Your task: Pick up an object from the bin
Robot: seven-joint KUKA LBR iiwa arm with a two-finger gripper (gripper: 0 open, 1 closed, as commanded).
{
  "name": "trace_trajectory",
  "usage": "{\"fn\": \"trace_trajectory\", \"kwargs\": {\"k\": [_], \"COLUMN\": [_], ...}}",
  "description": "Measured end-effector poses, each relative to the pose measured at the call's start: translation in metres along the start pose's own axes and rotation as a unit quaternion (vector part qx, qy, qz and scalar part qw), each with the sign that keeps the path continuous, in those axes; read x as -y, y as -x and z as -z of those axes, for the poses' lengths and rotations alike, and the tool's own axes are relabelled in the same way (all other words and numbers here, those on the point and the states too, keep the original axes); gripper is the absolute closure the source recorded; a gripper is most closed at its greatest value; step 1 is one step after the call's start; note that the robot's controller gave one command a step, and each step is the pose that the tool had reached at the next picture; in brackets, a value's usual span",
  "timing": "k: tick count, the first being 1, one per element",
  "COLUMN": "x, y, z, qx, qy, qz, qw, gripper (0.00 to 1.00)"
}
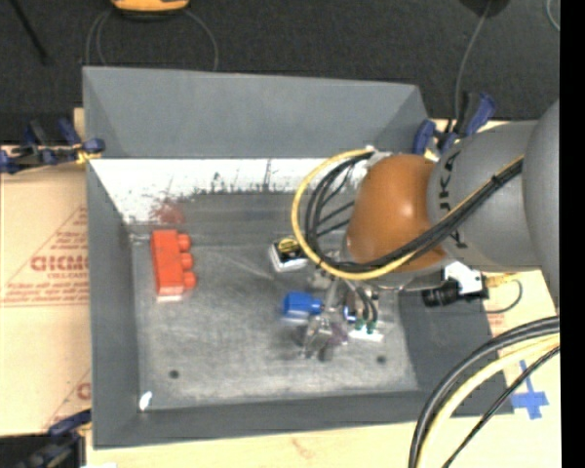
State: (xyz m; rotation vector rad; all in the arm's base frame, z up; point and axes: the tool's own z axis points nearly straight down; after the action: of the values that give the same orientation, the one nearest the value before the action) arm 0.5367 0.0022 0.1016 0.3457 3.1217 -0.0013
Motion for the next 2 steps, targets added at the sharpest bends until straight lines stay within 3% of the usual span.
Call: {"fn": "trace_trajectory", "kwargs": {"k": [1,2], "x": [0.003,0.008], "y": [0.014,-0.008], "z": [-0.001,-0.027], "qx": [0.0021,0.0081], "qy": [0.001,0.004], "qz": [-0.025,-0.082], "qw": [0.9997,0.9966], "gripper": [0.00,0.00]}}
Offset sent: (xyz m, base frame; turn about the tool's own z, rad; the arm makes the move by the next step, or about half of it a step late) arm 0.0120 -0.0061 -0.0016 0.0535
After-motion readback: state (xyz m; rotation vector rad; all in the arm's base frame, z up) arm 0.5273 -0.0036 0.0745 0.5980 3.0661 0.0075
